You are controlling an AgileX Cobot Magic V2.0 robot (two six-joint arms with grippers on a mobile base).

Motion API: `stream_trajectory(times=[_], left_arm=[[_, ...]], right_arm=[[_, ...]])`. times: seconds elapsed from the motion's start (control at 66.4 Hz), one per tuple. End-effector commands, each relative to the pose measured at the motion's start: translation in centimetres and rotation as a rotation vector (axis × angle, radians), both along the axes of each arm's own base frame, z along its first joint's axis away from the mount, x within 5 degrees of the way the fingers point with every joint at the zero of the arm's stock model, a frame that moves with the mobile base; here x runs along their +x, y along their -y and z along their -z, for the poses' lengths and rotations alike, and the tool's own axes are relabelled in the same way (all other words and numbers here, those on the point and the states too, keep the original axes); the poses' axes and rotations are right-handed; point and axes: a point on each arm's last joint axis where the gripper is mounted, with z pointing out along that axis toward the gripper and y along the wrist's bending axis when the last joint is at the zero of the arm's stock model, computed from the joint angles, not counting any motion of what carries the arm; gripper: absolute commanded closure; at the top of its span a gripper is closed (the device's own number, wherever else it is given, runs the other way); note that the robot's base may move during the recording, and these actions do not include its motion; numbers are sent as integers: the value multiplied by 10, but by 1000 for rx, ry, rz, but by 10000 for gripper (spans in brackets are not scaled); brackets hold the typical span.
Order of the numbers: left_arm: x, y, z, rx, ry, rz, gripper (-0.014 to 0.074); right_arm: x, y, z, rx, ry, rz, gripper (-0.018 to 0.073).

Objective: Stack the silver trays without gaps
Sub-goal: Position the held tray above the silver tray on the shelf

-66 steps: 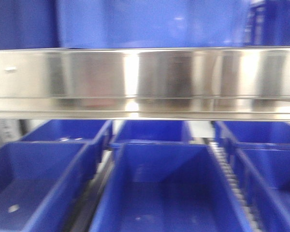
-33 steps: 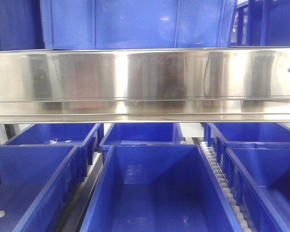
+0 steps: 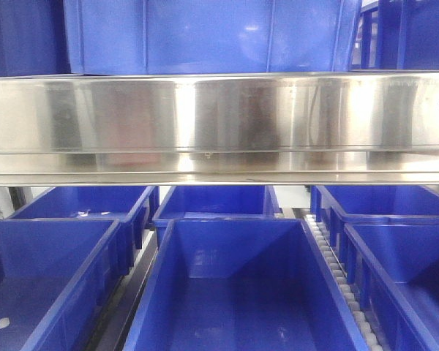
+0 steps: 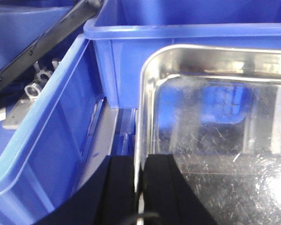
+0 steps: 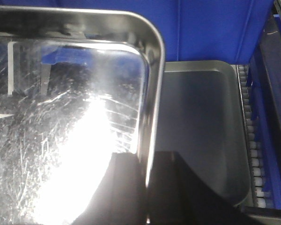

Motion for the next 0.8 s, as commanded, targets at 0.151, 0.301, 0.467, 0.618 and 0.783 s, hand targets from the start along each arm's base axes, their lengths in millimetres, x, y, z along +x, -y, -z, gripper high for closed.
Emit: stream_trajectory(times=[0.151,0.301,0.467,0.618,0.783], left_arm=[[0,21,-1,-67,39,151,614],[0,21,-1,-67,39,151,614],[-1,21,-1,-72,34,153,614],[1,20,5,-144,-41,152,614],[16,13,11,-219,-96,156,614]], right_arm=[[-1,-28,-33,267,282,-225,574],[-1,-26,-31,248,260,-210,574],[-1,-21,-23,192,195,-166,574],[7,-13,-18,153,167,-112,564],[26,-4,-8,119,123,-40,563]])
